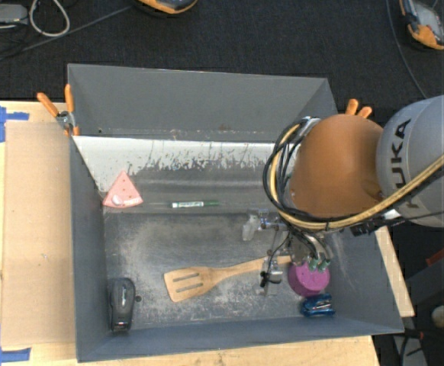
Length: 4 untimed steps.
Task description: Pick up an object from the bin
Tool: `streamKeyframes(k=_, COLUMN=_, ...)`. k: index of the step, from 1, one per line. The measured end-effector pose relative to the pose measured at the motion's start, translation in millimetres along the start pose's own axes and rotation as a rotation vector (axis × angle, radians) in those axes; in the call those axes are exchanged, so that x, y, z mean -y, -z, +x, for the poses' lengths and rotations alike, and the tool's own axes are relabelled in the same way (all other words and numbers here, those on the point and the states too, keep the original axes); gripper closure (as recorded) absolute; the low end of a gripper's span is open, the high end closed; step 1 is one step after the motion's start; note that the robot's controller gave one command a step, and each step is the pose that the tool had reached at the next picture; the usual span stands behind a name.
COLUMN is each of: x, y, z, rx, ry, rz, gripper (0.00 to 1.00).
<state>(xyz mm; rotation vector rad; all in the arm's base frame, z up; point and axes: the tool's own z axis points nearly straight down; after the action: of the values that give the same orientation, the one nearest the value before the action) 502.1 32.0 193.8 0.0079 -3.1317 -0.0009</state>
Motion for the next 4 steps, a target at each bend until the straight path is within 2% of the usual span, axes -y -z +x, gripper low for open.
streamKeyframes(k=1, x=0, y=4, z=-1.7, rx=0.008, ry=-0.001, rz=0.000, gripper=0.00)
streamKeyframes(k=2, x=-28, y=-78, z=-14.5, rx=0.010, ry=0.054, rz=0.000, gripper=0.00)
streamKeyframes(k=3, x=-62, y=-127, z=-4.9, rx=0.013, ry=0.224, rz=0.000, gripper=0.00)
streamKeyframes(k=4, x=-75, y=-125, z=-0.2, rx=0.006, ry=0.199, rz=0.000, gripper=0.00)
